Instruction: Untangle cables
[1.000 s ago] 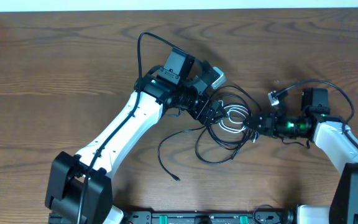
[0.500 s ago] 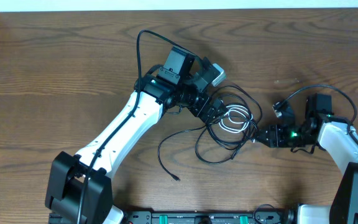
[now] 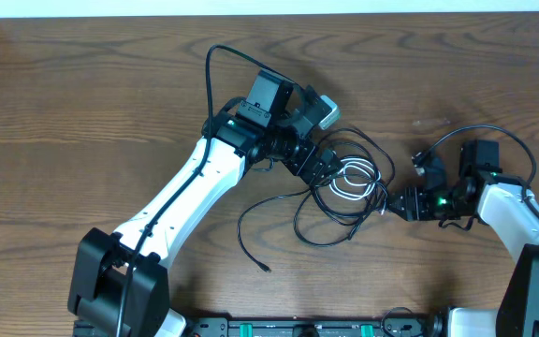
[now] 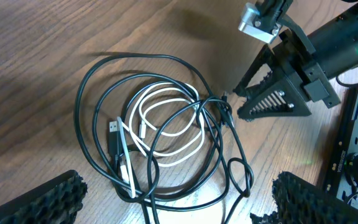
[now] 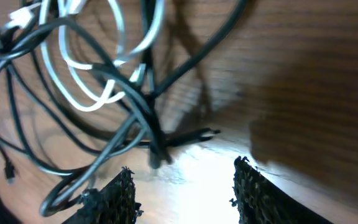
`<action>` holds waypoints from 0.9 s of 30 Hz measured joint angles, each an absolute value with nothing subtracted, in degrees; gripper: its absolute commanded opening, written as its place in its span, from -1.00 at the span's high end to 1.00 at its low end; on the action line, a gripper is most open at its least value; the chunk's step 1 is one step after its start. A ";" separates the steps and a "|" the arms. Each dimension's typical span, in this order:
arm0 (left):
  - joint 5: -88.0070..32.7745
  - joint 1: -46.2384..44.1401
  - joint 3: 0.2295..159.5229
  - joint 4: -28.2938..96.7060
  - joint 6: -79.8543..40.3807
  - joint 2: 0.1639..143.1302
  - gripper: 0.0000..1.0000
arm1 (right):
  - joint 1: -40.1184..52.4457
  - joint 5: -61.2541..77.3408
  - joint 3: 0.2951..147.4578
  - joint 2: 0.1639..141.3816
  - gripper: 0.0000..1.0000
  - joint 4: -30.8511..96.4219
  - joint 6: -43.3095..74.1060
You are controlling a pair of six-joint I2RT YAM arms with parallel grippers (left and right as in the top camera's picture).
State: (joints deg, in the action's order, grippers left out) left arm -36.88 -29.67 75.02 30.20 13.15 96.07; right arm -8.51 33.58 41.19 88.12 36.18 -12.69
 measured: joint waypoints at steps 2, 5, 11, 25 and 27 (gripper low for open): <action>-36.88 -29.67 75.02 30.15 13.17 96.07 -0.94 | -7.99 35.03 41.17 88.12 -0.05 36.18 -13.37; -36.88 -29.67 75.02 30.09 13.17 96.07 -0.94 | -6.92 36.64 41.17 88.12 -0.08 36.18 -14.11; -36.88 -29.67 75.02 30.00 13.17 96.07 -0.94 | -4.86 37.67 40.91 88.12 -0.09 34.52 -14.72; -36.86 -29.67 75.02 29.98 13.17 96.07 -0.94 | -4.62 33.36 38.85 88.12 -0.16 31.14 -14.76; -36.88 -29.67 75.02 29.98 13.17 96.07 -0.94 | -4.62 33.17 38.22 88.12 -0.17 30.79 -14.76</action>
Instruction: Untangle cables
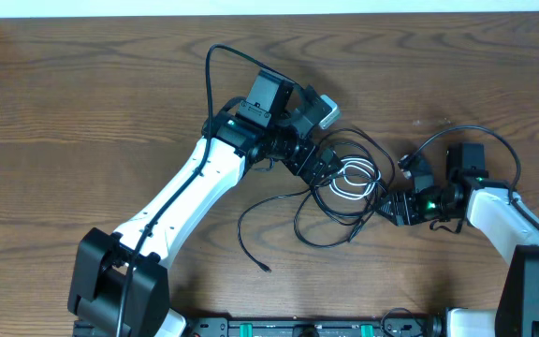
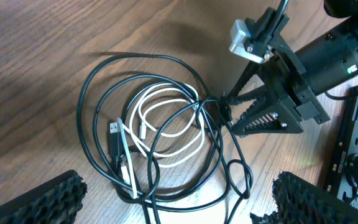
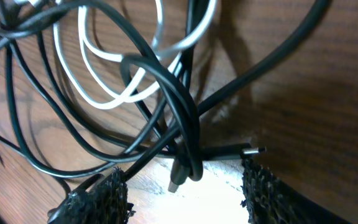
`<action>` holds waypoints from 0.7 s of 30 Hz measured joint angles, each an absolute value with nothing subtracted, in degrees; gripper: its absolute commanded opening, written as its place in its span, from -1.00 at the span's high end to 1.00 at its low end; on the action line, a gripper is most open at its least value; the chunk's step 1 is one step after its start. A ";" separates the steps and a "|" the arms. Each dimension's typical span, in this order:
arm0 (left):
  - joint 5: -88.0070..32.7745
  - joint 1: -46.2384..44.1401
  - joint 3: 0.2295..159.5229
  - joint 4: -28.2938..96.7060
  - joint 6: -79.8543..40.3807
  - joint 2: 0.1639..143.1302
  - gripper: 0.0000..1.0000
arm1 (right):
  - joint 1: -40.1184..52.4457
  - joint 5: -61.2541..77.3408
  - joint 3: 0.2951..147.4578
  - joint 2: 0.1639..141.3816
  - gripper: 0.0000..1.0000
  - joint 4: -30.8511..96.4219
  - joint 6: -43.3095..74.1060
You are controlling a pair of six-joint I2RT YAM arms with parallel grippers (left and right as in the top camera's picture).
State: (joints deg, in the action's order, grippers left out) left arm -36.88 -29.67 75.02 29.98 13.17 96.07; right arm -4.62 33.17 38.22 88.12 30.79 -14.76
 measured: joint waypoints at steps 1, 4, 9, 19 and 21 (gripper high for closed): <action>-36.86 -29.67 75.02 29.98 13.17 96.07 -0.94 | -4.62 33.15 38.06 88.12 -0.18 30.76 -14.76; -36.88 -29.67 75.02 30.00 13.15 96.07 -0.94 | -4.62 33.10 38.02 88.12 -0.15 30.37 -14.76; -36.88 -29.67 75.02 29.98 13.15 96.07 -0.94 | -4.58 32.97 37.78 88.12 -0.01 28.56 -14.79; -36.88 -29.67 75.02 29.98 13.17 96.07 -0.94 | -4.58 31.42 36.91 88.05 -0.20 27.20 -14.76; -36.88 -29.67 75.02 29.98 13.17 96.07 -0.94 | -4.58 31.24 36.91 87.94 -0.21 27.33 -14.87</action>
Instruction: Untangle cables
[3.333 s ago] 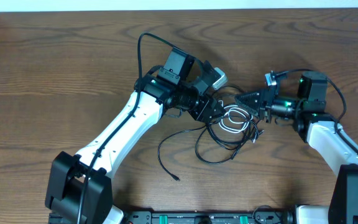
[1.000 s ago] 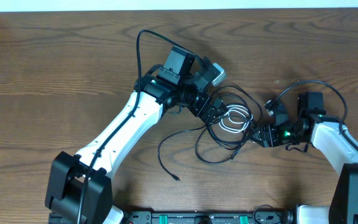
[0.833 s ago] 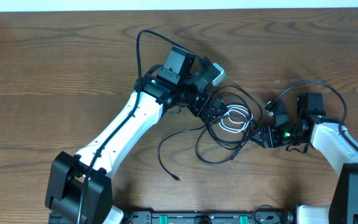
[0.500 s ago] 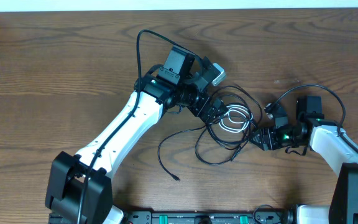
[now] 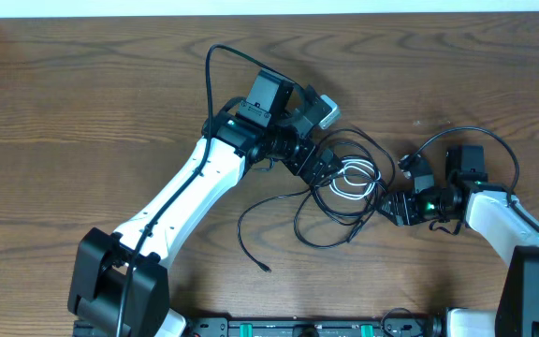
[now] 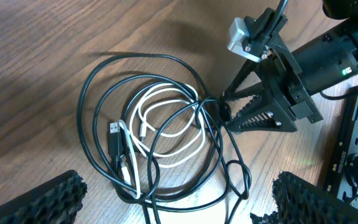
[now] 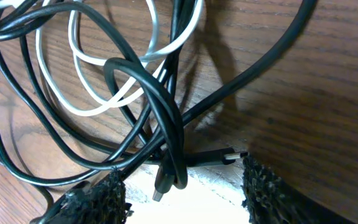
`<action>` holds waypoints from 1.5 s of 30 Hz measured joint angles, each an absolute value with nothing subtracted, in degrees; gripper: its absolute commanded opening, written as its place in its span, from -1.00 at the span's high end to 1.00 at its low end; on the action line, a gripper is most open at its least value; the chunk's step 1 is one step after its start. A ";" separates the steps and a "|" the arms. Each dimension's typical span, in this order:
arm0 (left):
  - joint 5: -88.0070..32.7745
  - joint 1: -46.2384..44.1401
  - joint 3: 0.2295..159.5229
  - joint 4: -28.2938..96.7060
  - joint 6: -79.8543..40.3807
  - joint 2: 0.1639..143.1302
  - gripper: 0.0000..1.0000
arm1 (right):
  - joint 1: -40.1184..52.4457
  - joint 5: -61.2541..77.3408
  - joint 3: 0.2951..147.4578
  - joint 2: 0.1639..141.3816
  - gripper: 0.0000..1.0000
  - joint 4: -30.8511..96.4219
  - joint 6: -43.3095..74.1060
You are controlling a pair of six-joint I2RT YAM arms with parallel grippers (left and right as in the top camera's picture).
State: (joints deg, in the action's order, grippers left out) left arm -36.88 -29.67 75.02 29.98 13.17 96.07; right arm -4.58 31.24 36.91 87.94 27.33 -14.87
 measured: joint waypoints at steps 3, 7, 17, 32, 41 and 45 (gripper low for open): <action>-36.88 -29.67 75.02 29.98 13.17 96.07 -0.94 | -4.58 31.07 36.93 87.79 -0.19 27.86 -15.70; -36.88 -29.67 75.02 29.98 13.39 96.07 -0.94 | -4.58 30.37 36.93 87.68 -0.11 28.99 -17.08; -36.88 -29.67 75.02 29.98 13.80 96.07 -0.95 | -4.58 27.94 37.01 86.94 -0.33 29.63 -17.78; -36.86 -29.67 75.02 29.30 13.98 96.07 -0.95 | -0.08 25.85 36.95 87.09 -0.42 23.75 -14.00; -36.88 -29.67 75.02 29.30 14.00 96.07 -0.95 | 3.42 23.62 36.97 87.09 -0.07 23.00 -10.87; -36.88 -29.67 75.02 29.30 13.98 96.07 -0.95 | 3.55 23.09 36.95 87.15 0.57 23.27 -10.20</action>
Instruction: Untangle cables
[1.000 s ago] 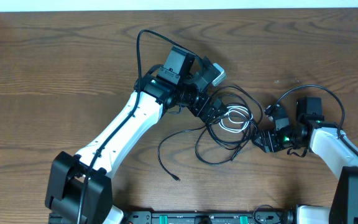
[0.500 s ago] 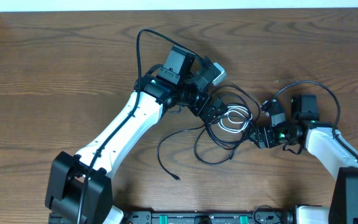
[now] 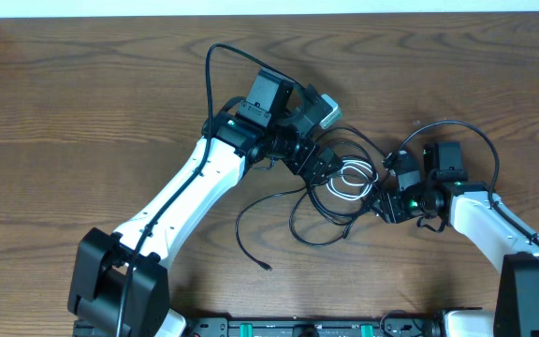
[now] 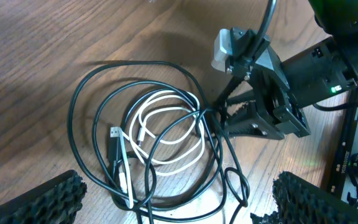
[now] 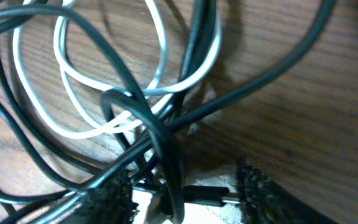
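Note:
A tangle of black cables (image 3: 299,225) and a coiled white cable (image 3: 352,179) lies at the table's middle. My left gripper (image 3: 328,176) hovers open over it; the black loops (image 4: 91,99) and white coil (image 4: 166,127) lie ahead of its fingers (image 4: 48,199). My right gripper (image 3: 380,208) is open and pushed into the tangle's right edge, where the left wrist view shows it as well (image 4: 260,118). Between its pads (image 5: 110,199) sit a knotted black loop (image 5: 166,155) and a black plug (image 5: 207,196). White strands (image 5: 73,121) run behind.
One black cable end trails toward the front of the brown wooden table (image 3: 82,112) and stops at a small plug (image 3: 265,269). The black rail (image 3: 307,328) runs along the front edge. White plugs (image 4: 122,163) lie inside the coil.
My right gripper has moved a little further left into the tangle, and the black knot now sits deeper between its pads. The tangle has shifted slightly left. The left arm has stayed still.
My right gripper stood open just right of the tangle, with the knot ahead of its pads. It then came up against the tangle's edge with the black loop and plug between its pads. Now it is deeper in. My left gripper stayed open above throughout.

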`<action>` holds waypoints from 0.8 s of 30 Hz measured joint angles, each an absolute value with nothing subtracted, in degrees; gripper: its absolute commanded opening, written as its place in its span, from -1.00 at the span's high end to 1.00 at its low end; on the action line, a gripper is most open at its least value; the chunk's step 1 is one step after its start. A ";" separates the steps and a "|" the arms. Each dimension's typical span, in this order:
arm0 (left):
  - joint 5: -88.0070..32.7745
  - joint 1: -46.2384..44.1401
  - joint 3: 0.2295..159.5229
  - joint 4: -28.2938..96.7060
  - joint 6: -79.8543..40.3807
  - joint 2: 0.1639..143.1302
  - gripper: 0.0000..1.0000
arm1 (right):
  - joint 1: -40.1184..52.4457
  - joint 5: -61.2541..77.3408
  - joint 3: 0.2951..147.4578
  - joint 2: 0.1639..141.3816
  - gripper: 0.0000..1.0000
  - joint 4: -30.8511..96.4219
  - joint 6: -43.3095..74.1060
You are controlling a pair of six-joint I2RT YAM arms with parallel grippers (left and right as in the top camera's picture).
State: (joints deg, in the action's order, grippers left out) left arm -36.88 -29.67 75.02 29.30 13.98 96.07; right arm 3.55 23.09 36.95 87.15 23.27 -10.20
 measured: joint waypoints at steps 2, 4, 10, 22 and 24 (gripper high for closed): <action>-36.88 -29.67 75.02 29.30 13.98 96.07 -0.95 | 3.66 23.55 36.93 87.22 0.70 23.07 -9.56; -36.88 -29.67 75.02 29.30 13.98 96.07 -0.95 | 3.99 24.21 37.06 87.13 0.78 22.26 -8.75; -36.88 -29.67 75.02 29.30 13.98 96.07 -0.95 | 4.32 24.40 37.01 87.15 0.85 21.17 -6.20; -36.88 -29.67 75.02 29.30 13.98 96.07 -0.95 | 4.54 16.43 38.85 87.15 0.86 23.29 1.17; -36.88 -29.67 75.02 29.30 13.98 96.07 -0.95 | 4.54 12.97 39.57 87.15 0.83 24.38 2.68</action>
State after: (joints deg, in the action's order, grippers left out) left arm -36.88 -29.67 75.02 29.30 13.98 96.07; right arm 4.54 12.97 39.57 87.15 24.38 2.68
